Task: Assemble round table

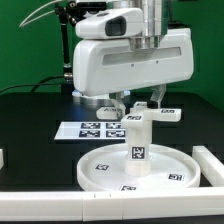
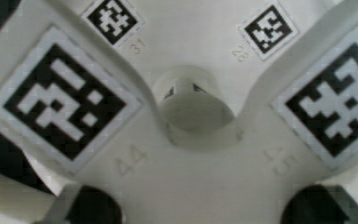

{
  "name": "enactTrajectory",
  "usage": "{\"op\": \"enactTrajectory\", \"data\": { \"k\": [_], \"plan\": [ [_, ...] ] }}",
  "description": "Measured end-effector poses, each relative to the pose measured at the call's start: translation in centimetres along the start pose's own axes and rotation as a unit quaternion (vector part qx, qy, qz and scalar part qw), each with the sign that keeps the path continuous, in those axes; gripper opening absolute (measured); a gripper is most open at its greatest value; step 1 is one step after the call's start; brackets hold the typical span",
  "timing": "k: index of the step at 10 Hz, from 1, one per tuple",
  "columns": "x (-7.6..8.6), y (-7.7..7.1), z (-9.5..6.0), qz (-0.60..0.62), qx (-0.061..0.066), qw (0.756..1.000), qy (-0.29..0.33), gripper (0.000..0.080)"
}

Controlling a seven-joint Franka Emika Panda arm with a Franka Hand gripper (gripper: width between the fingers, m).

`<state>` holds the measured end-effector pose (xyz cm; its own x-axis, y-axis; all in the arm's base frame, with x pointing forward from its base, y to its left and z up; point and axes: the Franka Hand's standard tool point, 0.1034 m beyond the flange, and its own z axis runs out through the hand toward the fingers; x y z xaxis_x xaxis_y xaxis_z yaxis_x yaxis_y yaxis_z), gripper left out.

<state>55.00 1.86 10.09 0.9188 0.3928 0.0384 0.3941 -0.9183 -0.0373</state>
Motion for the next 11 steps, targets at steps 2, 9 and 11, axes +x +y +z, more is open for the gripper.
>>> {"op": "enactTrajectory", "data": {
  "k": [2,9,11],
  "plan": [
    [0.05,0.09,0.02,0.088,-0.003,0.996,0.006,0.0442],
    [0.11,-0.04,0.07,0.328,-0.001,0.945,0.007,0.0443],
    [0.12,-0.08,0.10,0.385,0.000,0.923,0.007,0.0443]
  ]
}}
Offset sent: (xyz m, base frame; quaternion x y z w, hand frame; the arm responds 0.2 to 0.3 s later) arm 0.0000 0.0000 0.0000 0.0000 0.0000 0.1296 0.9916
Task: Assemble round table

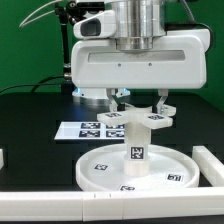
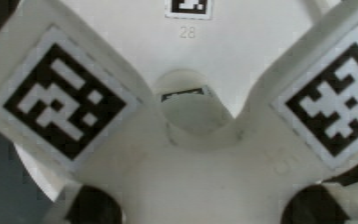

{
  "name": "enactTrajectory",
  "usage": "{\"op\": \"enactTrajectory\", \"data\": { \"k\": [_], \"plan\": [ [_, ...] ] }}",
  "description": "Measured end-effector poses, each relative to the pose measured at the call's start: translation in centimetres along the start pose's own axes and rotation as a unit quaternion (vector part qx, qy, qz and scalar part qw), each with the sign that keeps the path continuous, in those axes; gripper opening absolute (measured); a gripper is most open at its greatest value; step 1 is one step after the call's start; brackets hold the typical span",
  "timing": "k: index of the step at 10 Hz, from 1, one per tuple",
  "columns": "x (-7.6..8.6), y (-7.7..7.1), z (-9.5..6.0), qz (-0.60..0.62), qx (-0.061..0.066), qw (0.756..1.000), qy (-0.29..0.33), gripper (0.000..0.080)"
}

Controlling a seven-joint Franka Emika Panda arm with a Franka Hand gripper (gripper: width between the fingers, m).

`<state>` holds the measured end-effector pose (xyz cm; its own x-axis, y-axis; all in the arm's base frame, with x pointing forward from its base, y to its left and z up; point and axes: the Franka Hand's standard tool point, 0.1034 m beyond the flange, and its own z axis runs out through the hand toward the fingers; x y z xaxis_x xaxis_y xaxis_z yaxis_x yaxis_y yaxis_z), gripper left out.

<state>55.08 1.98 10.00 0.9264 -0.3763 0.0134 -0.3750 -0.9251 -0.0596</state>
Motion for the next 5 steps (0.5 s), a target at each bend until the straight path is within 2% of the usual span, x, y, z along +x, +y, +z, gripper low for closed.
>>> {"op": "enactTrajectory", "data": {
  "k": [5],
  "plan": [
    [-0.08,-0.33,0.01,0.170,0.007,0.985,-0.002,0.0443]
  ]
}}
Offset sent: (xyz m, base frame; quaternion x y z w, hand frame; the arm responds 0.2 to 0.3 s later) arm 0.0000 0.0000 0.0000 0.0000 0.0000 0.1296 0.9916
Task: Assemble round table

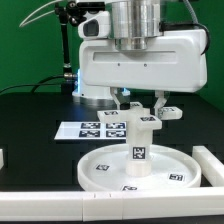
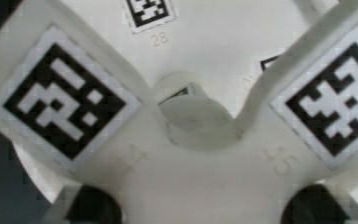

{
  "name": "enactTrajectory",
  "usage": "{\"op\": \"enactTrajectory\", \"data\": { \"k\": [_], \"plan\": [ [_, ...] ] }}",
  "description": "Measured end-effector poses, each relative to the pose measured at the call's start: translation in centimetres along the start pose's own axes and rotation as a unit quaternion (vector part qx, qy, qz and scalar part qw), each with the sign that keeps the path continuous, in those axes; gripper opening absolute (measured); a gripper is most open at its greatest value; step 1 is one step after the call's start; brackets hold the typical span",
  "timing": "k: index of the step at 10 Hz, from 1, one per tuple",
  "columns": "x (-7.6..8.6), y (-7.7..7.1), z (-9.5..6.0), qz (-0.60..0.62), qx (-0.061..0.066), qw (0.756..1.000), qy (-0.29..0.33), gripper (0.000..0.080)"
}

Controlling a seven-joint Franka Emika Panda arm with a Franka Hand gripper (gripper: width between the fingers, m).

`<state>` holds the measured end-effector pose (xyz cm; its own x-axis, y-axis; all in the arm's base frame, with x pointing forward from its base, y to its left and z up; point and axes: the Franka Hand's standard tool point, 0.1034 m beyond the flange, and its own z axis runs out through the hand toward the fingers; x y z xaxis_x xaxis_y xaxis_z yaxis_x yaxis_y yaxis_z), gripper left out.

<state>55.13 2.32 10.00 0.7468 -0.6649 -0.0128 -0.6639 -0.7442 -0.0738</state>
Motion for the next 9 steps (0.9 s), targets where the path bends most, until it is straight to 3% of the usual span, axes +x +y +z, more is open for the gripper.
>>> {"op": "enactTrajectory", "data": {
  "k": [5,9],
  "plan": [
    [0.03,-0.33,-0.02,0.201,0.020,0.979,-0.006,0.0443],
    [-0.22,-0.65,0.01,0.328,0.022,0.944,-0.010,0.0443]
  ]
}}
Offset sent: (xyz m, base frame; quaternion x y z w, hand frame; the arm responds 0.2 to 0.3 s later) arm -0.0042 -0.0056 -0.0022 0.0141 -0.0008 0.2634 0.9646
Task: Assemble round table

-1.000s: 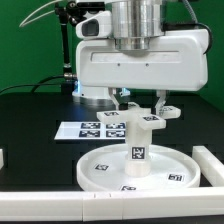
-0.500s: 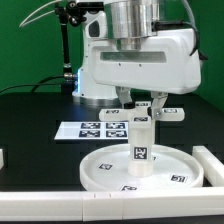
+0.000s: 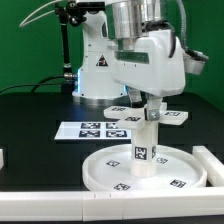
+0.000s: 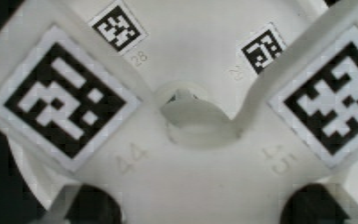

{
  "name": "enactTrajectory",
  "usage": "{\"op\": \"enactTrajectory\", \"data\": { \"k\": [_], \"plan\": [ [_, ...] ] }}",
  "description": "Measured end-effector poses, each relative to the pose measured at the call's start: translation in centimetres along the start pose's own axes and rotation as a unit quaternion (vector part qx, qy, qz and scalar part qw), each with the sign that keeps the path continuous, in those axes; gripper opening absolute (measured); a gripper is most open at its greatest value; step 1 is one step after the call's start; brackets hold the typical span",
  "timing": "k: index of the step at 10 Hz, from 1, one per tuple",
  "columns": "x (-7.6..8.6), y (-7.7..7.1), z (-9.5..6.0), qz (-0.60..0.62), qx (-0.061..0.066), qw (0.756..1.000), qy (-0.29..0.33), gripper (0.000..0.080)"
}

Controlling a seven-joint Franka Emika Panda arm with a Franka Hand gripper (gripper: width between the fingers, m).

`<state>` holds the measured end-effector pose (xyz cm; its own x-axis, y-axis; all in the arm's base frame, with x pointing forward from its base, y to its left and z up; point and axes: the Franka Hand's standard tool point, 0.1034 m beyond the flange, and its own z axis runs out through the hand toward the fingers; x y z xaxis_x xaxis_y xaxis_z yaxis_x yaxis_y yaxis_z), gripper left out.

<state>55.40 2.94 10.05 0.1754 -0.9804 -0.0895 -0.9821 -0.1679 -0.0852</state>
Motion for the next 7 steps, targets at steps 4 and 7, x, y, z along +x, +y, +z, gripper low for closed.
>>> {"op": "enactTrajectory", "data": {
  "k": [4,7],
  "plan": [
    [-0.03,0.02,0.04,0.144,0.013,0.990,-0.007,0.0443],
    [-0.24,0.05,0.22,0.186,0.012,0.982,-0.011,0.0597]
  ]
}}
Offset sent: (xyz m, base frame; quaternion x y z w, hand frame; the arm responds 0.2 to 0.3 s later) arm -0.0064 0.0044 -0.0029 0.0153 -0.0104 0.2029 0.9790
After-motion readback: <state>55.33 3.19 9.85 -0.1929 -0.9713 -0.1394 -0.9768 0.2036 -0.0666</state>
